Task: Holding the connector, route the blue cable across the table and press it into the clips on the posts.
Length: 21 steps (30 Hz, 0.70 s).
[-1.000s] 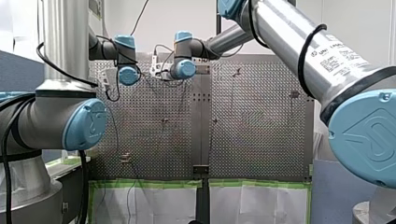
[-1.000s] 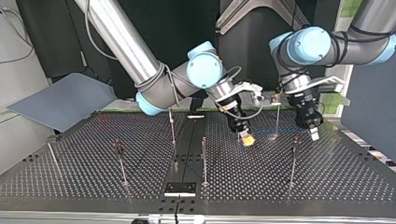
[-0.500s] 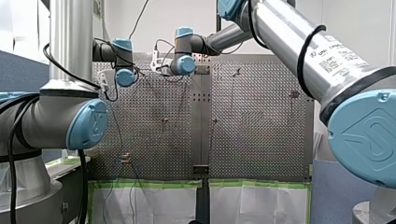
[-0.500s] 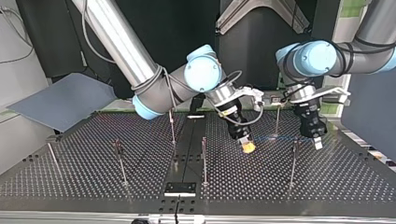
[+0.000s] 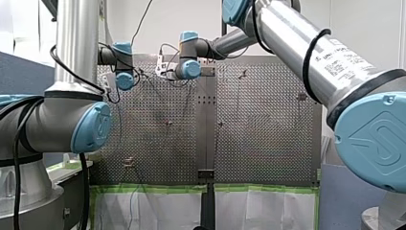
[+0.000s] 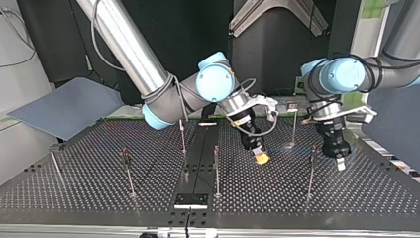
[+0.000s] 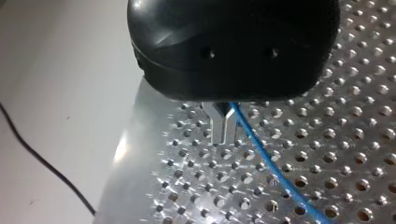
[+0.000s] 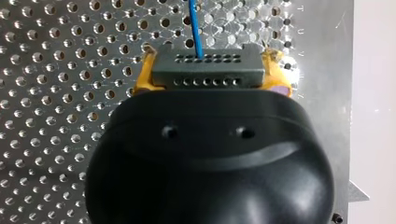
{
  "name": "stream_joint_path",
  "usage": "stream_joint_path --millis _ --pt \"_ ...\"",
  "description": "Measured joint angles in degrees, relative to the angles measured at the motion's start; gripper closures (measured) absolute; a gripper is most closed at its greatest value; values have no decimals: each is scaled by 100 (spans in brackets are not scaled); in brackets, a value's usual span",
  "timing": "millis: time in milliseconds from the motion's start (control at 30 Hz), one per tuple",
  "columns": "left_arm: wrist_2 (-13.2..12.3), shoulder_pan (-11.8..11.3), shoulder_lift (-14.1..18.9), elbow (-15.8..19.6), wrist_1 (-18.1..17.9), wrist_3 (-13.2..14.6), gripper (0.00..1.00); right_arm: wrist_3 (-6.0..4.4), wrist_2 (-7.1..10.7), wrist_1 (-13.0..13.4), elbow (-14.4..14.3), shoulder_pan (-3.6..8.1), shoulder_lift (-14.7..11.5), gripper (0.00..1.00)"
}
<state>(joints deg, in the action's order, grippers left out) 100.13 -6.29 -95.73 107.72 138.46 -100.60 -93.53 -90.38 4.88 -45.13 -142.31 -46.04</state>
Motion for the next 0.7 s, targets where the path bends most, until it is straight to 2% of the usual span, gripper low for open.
stream_joint_path --millis 233,500,700 --pt "-354 -115 -189 -197 -136 -81 100 0 2 5 112 74 5 100" --pt "-460 -215 -523 -409 -233 -128 100 0 -6 12 129 176 8 100" --pt "-627 -286 -617 -473 -269 -244 100 0 -1 14 130 246 10 100"
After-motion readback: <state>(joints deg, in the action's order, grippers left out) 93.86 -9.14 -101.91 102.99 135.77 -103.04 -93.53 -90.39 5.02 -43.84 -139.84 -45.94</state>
